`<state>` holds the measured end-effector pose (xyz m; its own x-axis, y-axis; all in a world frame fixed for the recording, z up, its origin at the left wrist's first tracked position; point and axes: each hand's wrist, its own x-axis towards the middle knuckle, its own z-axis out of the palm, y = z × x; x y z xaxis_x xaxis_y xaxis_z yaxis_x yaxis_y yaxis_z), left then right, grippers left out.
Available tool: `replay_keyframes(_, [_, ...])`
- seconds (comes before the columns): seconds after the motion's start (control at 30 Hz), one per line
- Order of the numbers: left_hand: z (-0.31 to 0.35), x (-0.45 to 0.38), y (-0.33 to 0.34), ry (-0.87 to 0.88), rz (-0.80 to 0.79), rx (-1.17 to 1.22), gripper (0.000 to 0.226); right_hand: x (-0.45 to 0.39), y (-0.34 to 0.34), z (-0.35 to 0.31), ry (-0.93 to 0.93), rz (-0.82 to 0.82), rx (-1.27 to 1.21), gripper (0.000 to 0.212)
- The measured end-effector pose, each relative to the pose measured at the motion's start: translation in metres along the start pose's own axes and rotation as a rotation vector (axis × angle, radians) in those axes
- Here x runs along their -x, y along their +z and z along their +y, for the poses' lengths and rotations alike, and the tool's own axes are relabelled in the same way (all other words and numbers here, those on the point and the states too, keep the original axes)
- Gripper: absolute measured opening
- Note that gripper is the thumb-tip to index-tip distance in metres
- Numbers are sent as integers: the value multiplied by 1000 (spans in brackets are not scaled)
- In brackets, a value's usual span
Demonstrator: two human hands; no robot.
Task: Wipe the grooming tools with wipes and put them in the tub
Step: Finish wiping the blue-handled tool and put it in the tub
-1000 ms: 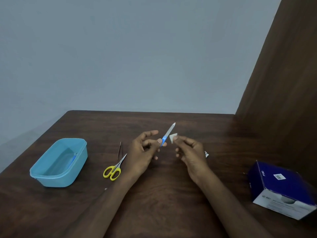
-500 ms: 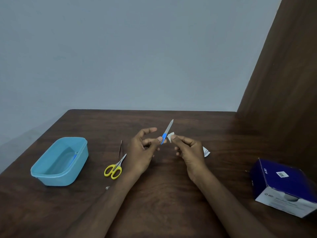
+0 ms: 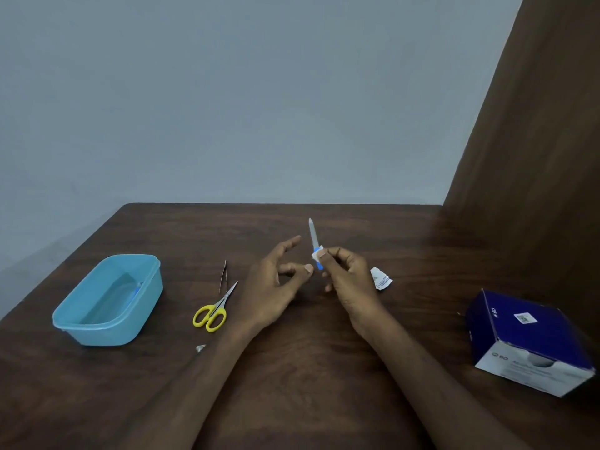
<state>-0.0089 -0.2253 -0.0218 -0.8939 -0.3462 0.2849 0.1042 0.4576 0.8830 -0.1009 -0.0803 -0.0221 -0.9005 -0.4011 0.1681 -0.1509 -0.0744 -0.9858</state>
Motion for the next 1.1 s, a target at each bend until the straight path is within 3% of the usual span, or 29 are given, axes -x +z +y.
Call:
replay_keyframes(0.17, [5,-4,0,-9,251,220,22,0,-4,4,-92,-81,155,16])
replay_keyframes(0.33, [3,-7,-4,-41,279,271,9,3,-1,10,-222,-172,348,10])
replay_keyframes(0.53, [0,-8,-6,16,296,281,16,4,-9,-1,-199,-262,372,11])
replay_keyframes(0.87, [9,-2,-6,111,228,206,13,7,-8,-2,-289,-298,404,33])
replay_keyframes(1.1, [7,0,1,106,219,256,20,7,-10,-3,-250,-315,323,25])
